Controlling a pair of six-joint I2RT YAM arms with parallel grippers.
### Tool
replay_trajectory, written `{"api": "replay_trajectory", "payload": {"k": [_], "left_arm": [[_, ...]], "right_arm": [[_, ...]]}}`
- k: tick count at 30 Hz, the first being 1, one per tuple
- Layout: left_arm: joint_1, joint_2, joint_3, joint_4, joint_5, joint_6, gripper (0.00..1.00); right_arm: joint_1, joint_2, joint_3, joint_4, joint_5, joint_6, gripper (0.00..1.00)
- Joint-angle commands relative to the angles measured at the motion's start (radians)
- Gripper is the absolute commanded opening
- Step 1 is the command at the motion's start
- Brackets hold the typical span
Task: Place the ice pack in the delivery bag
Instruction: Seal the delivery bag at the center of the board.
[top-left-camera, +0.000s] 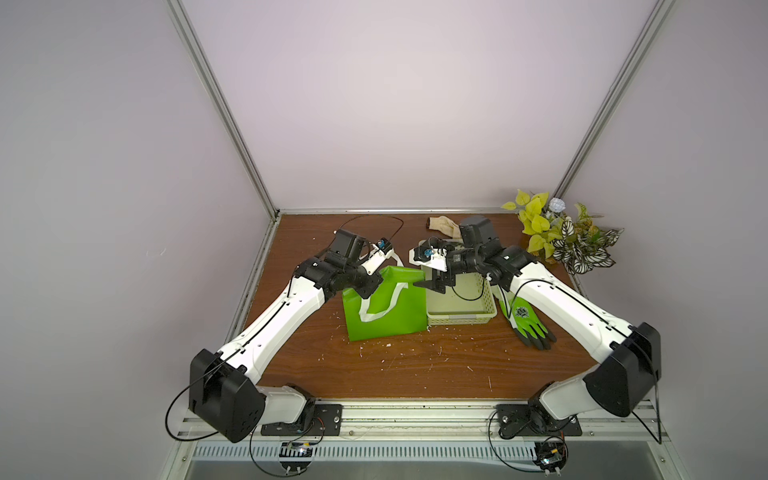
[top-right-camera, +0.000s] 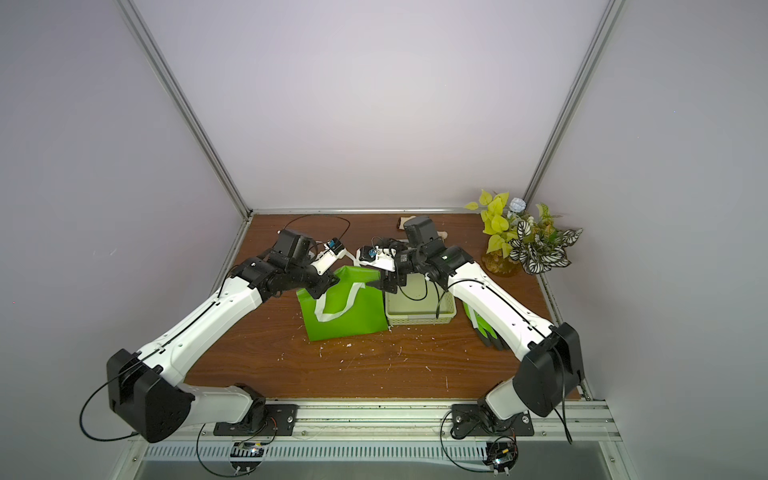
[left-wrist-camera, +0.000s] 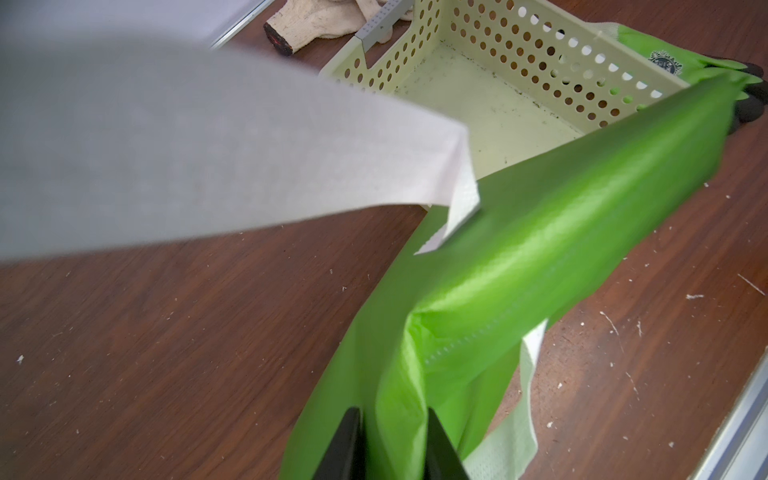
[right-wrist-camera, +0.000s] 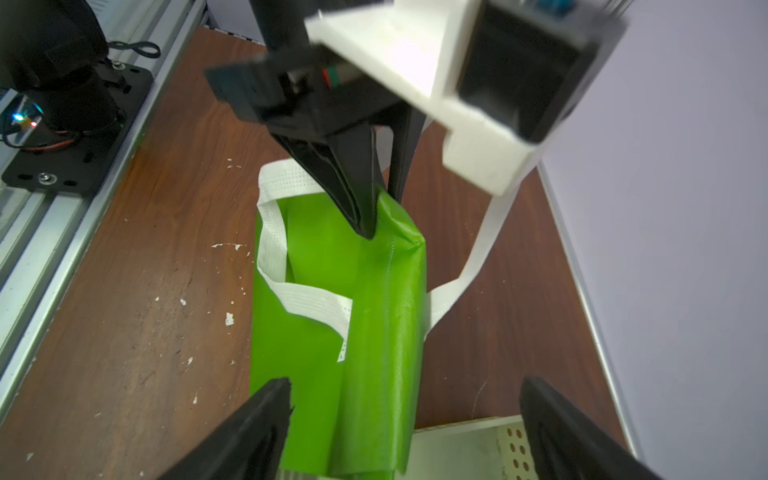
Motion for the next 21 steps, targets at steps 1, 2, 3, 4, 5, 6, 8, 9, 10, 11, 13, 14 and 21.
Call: {"api": "replay_trajectory", "payload": {"k": [1,2,3,4,5,6,8,9,10,11,13,14,21], "left_arm": [[0.006,-0.018,-0.012,-0.033,0.012,0.009,0.26],[0.006,-0.018,-0.013,-0.032,0.015,0.01,0.26],[0.006,-0.02,-0.016,-0.032,0.014,0.012,0.26],[0.006,-0.021,-0.016,-0.032,0.017,0.011,0.26],[0.006,-0.023,-0.019,-0.033,0.016,0.012,0.25],[0.007,-0.024,-0.021,-0.032,0.013,0.015,0.25],[0.006,-0.031,-0.027,-0.032,0.0,0.019,0.23],[0.006,-0.037,-0.03,-0.032,-0.014,0.019,0.23],[0.006,-0.045,-0.035,-0.032,-0.019,0.023,0.23],[0.007,-0.056,-0.043,-0.031,-0.023,0.035,0.22],[0.008,-0.083,-0.063,-0.029,-0.028,0.061,0.22],[0.009,-0.098,-0.079,-0.029,-0.032,0.074,0.22],[0.016,-0.219,-0.166,-0.027,-0.054,0.16,0.34]], "right_arm": [[0.003,0.016,0.043,-0.004,-0.05,0.021,0.88],[0.003,0.025,0.039,-0.003,-0.053,0.023,0.84],[0.003,0.034,0.035,0.001,-0.05,0.027,0.79],[0.003,0.041,0.036,0.0,-0.049,0.027,0.74],[0.003,0.051,0.04,-0.005,-0.051,0.029,0.66],[0.003,0.059,0.046,-0.012,-0.053,0.029,0.57],[0.002,0.066,0.052,-0.029,-0.05,0.023,0.46],[0.0,0.066,0.05,-0.033,-0.043,0.019,0.39],[-0.001,0.065,0.048,-0.039,-0.037,0.012,0.33],[-0.006,0.06,0.043,-0.042,-0.032,0.007,0.27],[-0.014,0.055,0.037,-0.041,-0.026,0.004,0.16],[-0.019,0.054,0.036,-0.041,-0.024,0.003,0.11],[-0.038,0.065,0.038,-0.041,0.015,-0.012,0.0]]}}
